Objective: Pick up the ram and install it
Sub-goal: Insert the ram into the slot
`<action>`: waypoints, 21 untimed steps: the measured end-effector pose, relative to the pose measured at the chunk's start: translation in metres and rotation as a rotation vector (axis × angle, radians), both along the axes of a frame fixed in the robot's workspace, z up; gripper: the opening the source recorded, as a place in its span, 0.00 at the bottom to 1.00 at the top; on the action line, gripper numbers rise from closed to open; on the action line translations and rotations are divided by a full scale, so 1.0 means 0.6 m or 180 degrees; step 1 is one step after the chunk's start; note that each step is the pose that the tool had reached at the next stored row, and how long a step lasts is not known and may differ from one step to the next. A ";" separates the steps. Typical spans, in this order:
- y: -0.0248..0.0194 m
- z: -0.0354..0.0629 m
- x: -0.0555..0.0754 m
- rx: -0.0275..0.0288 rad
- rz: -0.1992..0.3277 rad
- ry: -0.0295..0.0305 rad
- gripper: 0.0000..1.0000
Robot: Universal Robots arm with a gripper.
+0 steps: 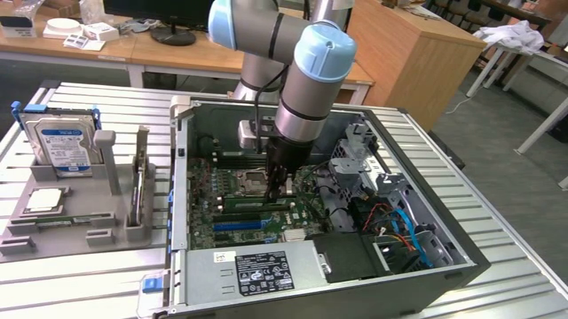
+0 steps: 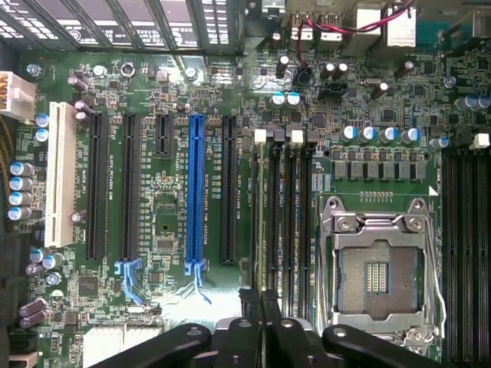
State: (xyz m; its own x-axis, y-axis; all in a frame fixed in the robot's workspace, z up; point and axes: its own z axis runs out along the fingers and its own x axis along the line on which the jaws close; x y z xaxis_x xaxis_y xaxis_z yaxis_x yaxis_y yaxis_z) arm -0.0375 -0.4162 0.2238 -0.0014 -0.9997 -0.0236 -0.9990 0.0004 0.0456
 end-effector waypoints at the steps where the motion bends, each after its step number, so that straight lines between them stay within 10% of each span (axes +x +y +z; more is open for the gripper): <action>1: 0.0000 0.000 0.000 0.0000 0.0000 0.0001 0.18; 11: -0.0001 0.007 0.000 -0.0001 -0.0001 0.0001 0.31; 21: -0.0001 0.077 0.000 -0.0001 0.0000 0.0001 0.31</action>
